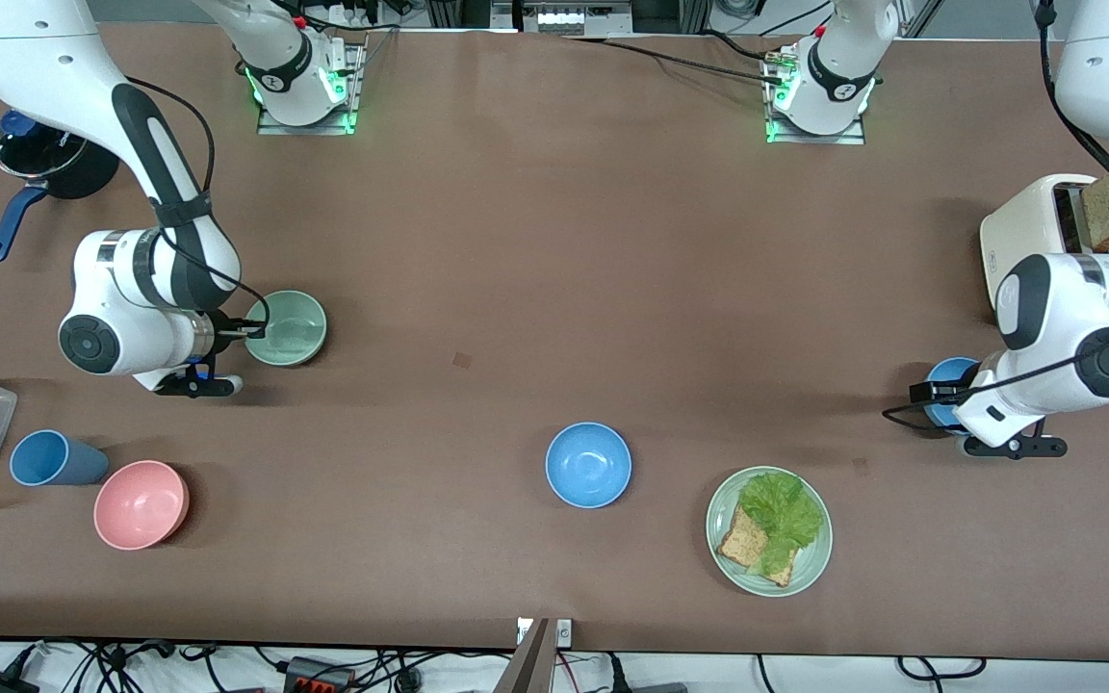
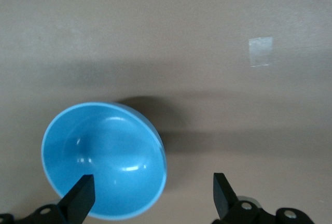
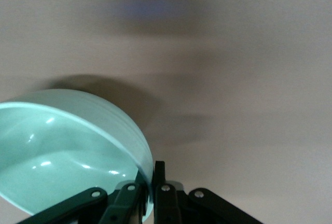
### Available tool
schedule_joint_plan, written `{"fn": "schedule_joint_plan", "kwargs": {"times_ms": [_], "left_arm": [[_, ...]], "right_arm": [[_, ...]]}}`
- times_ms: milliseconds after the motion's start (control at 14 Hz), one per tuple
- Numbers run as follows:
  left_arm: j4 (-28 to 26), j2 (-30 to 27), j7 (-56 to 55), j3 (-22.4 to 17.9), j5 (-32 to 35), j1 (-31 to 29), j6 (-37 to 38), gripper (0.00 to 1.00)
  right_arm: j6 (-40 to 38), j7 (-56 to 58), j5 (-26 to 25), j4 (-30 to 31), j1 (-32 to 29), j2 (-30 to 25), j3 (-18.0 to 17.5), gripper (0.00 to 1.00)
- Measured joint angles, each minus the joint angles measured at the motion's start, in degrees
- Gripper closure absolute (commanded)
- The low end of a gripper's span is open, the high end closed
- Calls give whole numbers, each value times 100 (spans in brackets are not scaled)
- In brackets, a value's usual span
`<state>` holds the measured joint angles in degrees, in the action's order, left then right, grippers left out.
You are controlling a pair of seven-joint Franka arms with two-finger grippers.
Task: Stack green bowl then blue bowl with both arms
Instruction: 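Carry the green bowl to the table center while the left gripper grasps the blue bowl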
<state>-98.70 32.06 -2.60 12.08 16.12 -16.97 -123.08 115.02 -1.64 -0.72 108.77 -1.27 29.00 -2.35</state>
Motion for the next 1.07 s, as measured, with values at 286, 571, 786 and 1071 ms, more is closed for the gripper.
{"fn": "schedule_joint_plan", "kwargs": {"times_ms": [286,571,786,1071], "left_arm": [[-175,150,227,5,3,-206,-181,20],[-265,260,233,29,3,-213,-198,59],[-277,277,233,39,3,-214,-199,91],[-254,267,233,58,3,-221,-174,99]], "right_arm": [[-773,-57,563,-702,262,-9,-345,100],[-934,-935,1231,-1171,1393,7,-448,100],[-505,-1736,1711,-1217,2237,173,-460,100],[284,-2811,1789,-1247,3378,511,-463,100]]}}
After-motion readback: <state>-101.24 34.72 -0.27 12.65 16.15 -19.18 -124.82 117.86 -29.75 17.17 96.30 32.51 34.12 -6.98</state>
